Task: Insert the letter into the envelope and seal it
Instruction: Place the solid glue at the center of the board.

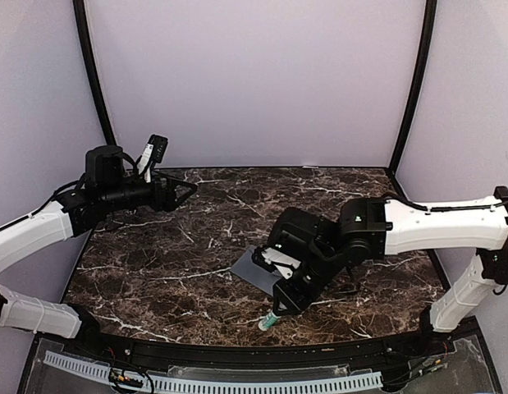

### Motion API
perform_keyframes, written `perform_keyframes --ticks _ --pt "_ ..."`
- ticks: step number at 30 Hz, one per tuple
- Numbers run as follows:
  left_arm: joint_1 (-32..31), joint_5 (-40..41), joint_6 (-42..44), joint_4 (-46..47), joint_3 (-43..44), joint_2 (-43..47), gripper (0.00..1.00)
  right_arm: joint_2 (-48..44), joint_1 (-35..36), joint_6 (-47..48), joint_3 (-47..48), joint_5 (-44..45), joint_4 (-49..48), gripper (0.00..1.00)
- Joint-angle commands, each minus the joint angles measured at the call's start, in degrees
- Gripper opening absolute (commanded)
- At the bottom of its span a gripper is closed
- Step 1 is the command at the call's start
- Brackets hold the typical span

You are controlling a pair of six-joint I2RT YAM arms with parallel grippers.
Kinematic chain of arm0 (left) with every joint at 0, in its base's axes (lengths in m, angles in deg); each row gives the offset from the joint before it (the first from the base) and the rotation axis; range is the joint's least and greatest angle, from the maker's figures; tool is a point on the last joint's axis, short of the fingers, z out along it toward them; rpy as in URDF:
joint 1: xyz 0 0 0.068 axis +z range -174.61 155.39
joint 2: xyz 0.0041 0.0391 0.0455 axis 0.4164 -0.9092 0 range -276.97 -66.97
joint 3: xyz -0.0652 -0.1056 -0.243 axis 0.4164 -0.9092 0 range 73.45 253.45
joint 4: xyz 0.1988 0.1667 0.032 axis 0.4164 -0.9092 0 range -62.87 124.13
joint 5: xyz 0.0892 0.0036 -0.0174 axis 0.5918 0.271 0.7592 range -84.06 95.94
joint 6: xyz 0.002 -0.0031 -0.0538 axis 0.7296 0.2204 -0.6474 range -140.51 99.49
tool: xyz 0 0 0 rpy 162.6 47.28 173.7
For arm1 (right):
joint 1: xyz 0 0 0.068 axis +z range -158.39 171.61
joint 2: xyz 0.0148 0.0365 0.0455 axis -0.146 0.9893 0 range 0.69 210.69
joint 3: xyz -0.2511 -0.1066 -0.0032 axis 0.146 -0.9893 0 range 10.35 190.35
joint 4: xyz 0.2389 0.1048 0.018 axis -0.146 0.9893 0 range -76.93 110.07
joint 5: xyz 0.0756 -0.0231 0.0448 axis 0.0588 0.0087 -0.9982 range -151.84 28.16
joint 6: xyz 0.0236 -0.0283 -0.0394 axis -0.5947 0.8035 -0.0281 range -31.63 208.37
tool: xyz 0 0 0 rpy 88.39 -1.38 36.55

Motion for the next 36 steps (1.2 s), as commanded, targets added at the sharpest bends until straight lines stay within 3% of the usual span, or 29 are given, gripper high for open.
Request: perform_keyframes --ticks 1,20,28,36 --pt "0.1 2.1 -0.8 0.3 -0.5 1.6 0.76 4.0 1.1 1.0 5.9 4.0 6.1 0.02" --pt "0.1 1.2 -1.0 0.0 -0.4 1.7 0.76 19.6 2.4 3.0 17.3 10.7 14.0 0.06" --pt "0.1 0.4 -1.5 0.0 -0.4 0.5 0.76 21.9 2.5 3.3 19.2 12.5 15.2 0.19" --pt "0.1 0.5 -1.3 0.0 -0.5 0.2 0.76 21.6 2.5 3.4 18.8 11.7 13.5 0.46"
